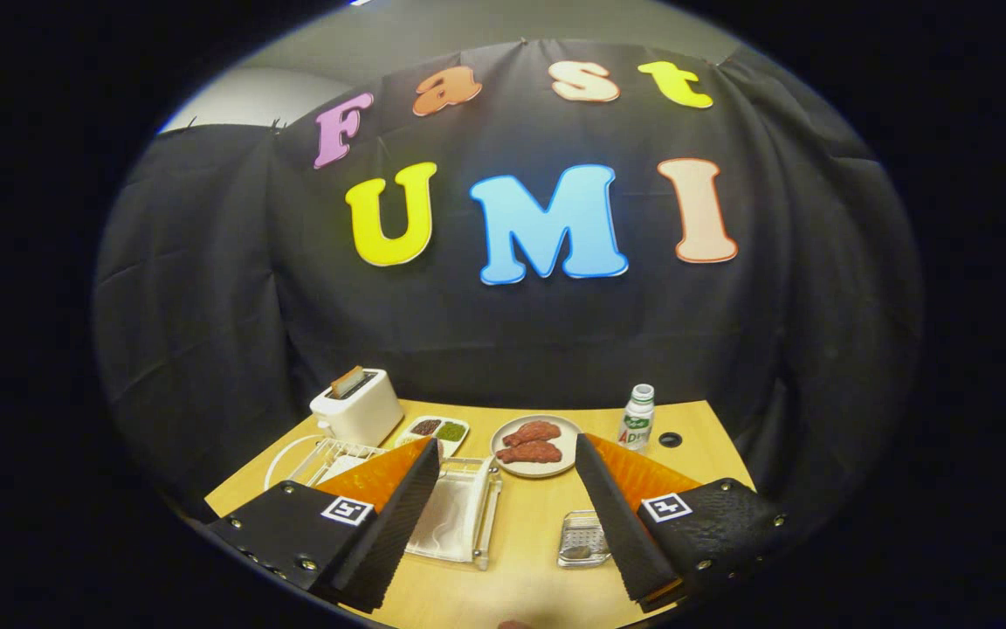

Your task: Take the plate from the dish rack, then take the spoon from the basket and place it into the plate.

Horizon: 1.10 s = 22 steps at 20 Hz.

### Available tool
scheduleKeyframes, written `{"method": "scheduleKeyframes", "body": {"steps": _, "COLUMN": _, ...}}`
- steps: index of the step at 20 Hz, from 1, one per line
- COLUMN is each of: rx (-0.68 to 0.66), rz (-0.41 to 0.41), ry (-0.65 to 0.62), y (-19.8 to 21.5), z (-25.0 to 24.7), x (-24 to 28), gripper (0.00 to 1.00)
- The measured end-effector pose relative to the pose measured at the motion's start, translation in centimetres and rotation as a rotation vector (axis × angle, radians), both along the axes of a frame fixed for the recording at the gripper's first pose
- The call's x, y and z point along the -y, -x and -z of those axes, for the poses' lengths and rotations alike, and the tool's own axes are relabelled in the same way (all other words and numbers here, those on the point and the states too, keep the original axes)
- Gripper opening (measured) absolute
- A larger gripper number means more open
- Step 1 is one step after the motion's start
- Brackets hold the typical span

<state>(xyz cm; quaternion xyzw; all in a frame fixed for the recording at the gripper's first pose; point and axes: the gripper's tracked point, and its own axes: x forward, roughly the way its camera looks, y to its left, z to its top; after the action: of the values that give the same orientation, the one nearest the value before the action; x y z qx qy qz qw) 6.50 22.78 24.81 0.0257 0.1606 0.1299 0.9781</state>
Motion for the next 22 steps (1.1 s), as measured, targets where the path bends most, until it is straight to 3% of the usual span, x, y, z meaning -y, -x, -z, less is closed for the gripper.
{"method": "scheduleKeyframes", "body": {"steps": 4, "rx": -0.123, "rz": -0.049, "ry": 0.064, "y": -1.6, "z": 2.1, "x": -5.1, "gripper": 0.97}}
{"method": "scheduleKeyframes", "body": {"steps": 9, "rx": -0.201, "rz": -0.022, "ry": 0.114, "y": -3.2, "z": 4.1, "x": -8.7, "gripper": 0.96}}
{"method": "scheduleKeyframes", "body": {"steps": 15, "rx": -0.341, "rz": 0.083, "ry": 0.192, "y": -5.5, "z": 8.6, "x": -10.4, "gripper": 0.96}}
{"method": "scheduleKeyframes", "body": {"steps": 22, "rx": -0.465, "rz": 0.227, "ry": 0.293, "y": -7.4, "z": 12.9, "x": -10.5, "gripper": 0.78}}
